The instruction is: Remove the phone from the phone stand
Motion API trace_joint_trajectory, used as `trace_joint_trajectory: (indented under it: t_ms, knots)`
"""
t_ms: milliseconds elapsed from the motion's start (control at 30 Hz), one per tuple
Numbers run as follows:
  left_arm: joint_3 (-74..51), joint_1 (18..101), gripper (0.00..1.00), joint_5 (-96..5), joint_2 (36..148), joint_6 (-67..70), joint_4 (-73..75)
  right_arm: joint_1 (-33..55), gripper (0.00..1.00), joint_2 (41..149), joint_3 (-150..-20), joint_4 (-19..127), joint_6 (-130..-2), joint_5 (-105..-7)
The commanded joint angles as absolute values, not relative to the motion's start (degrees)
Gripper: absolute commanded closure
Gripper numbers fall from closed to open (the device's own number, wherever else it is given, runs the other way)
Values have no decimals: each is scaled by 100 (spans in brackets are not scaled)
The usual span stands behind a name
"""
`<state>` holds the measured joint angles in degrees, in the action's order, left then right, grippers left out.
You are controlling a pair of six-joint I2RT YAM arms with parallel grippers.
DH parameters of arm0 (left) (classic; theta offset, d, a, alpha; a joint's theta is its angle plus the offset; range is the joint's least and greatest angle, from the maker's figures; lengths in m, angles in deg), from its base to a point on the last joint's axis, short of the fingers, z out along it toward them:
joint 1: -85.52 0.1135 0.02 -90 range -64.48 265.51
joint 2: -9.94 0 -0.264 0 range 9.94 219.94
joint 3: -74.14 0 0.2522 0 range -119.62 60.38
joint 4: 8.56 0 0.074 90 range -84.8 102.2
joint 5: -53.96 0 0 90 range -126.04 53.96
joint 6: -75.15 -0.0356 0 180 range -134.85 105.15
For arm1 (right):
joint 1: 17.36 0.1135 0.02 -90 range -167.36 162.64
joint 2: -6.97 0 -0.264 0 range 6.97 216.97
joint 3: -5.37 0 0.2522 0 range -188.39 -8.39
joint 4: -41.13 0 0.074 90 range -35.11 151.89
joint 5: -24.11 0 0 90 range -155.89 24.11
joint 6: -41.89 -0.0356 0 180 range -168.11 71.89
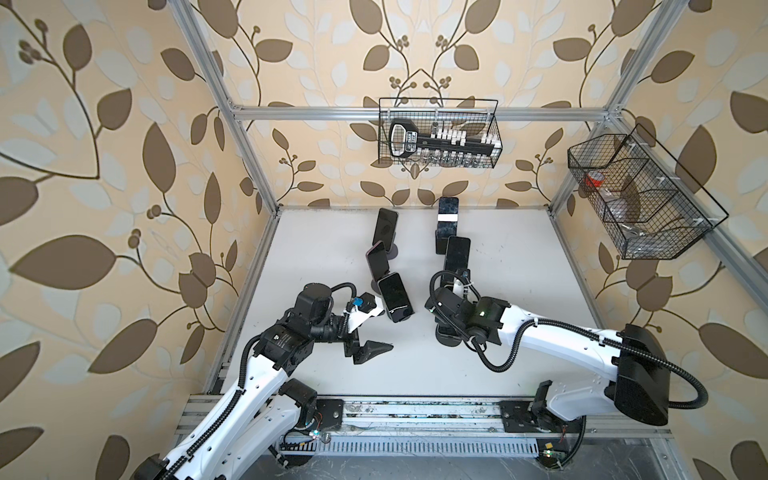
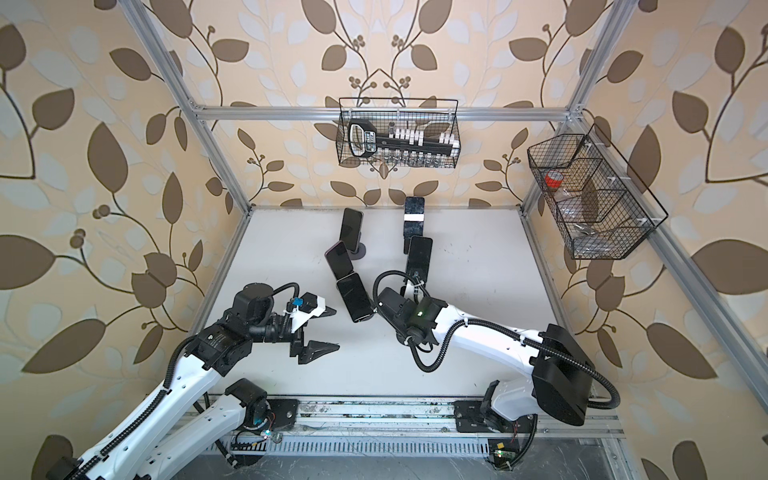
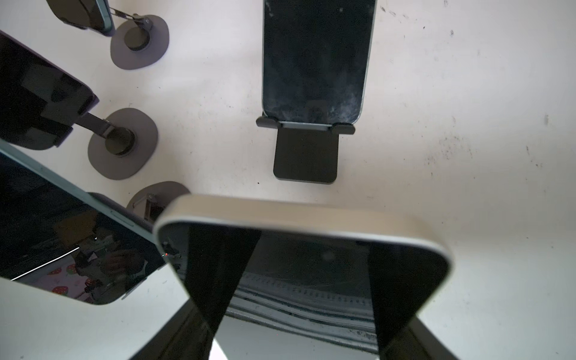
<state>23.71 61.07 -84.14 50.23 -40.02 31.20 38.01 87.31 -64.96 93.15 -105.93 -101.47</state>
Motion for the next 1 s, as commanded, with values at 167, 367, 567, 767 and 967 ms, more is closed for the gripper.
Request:
trace_joint_trajectory:
  t_ms: [167,367,567,767,967]
  knots:
    - [2153,6038,8,-8382,5067,-4069,3077,3827,37,8277,-6294,9088,-10199,-10273]
    - [2153,6029,9,-8049,4987,-4053,3025,3822,40,8145,-6258,8985,-9811,-10161]
    - [2171,6029,9,-7796,4876,-4060,2978,3823,43,7988,-6266,8983,-9481,-10127]
    - [2262,6029,9,-7652,4808,-4003,2833,3821,47,7719,-6288,8948,-9144,-9924]
    - [2273,6029,9,-7550,4848,-3844,2629,3827,50,7372,-6209,8951,-8802,-9585]
